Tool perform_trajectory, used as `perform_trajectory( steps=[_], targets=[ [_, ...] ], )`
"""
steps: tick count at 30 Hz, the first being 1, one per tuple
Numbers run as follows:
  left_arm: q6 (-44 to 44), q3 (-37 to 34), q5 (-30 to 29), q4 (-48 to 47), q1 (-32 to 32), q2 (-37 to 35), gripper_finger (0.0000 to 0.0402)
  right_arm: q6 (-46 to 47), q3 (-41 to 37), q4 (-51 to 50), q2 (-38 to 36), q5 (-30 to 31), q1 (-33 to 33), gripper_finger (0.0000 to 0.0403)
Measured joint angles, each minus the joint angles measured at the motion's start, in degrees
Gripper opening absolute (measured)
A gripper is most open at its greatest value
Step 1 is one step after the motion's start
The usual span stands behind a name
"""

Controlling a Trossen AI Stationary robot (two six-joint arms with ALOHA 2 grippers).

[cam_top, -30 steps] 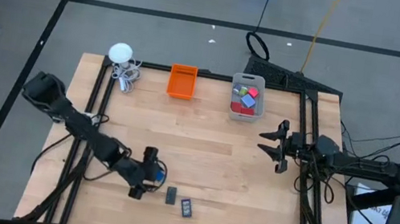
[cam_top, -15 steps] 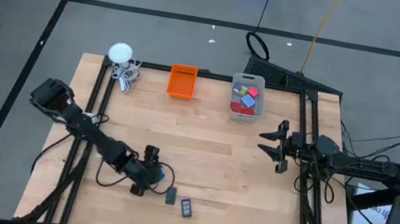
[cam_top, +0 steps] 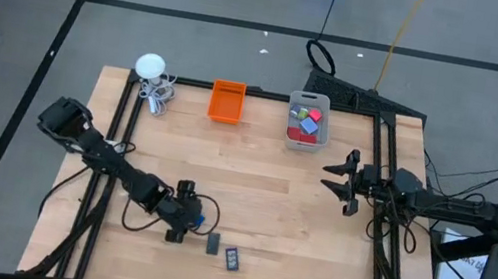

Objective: Pick & Place Office items
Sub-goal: Put the top blue digital timer into the orange bin

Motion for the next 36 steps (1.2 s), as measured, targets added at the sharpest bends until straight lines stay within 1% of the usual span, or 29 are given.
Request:
perform_trajectory(
  steps=[3,6,11,18,22,24,28,33,36],
  targets=[
    [-0.04,-0.01,0.1,0.15,-0.02,0.01,0.0262,0.0,0.0,-0.01,0.0,0.0,0.0,0.0171],
    [-0.44,-0.03,0.49,0.19,-0.07,0.07,0.0222,0.0,0.0,-0.01,0.0,-0.01,0.0,0.0171],
    [-4.53,-0.05,0.21,0.63,-0.07,0.09,0.0156,0.0,0.0,-0.01,0.0,0.0,0.0,0.0171],
    [-11.57,-0.08,0.05,1.71,0.0,0.11,0.0154,0.0,0.0,0.01,0.0,0.0,0.0,0.0171],
    [-14.97,-0.12,-0.64,1.72,0.0,0.11,0.0175,0.0,0.0,-0.01,0.0,-0.02,0.0,0.0171],
    [-15.3,-0.12,-1.18,1.78,-0.02,0.13,0.0177,0.0,0.0,0.0,0.0,-0.01,0.0,0.0171],
    [-15.04,-0.12,-1.51,1.91,-0.04,0.13,0.0154,0.0,0.0,-0.01,0.0,-0.02,0.0,0.0171],
    [-14.72,-0.24,-2.85,3.6,-0.03,-0.22,0.0154,0.0,0.0,0.0,0.0,-0.01,0.0,0.0171],
    [-12.22,-0.38,-3.48,6.65,0.07,-0.67,0.0154,0.0,0.0,0.0,0.0,-0.02,0.0,0.0171]
  ],
)
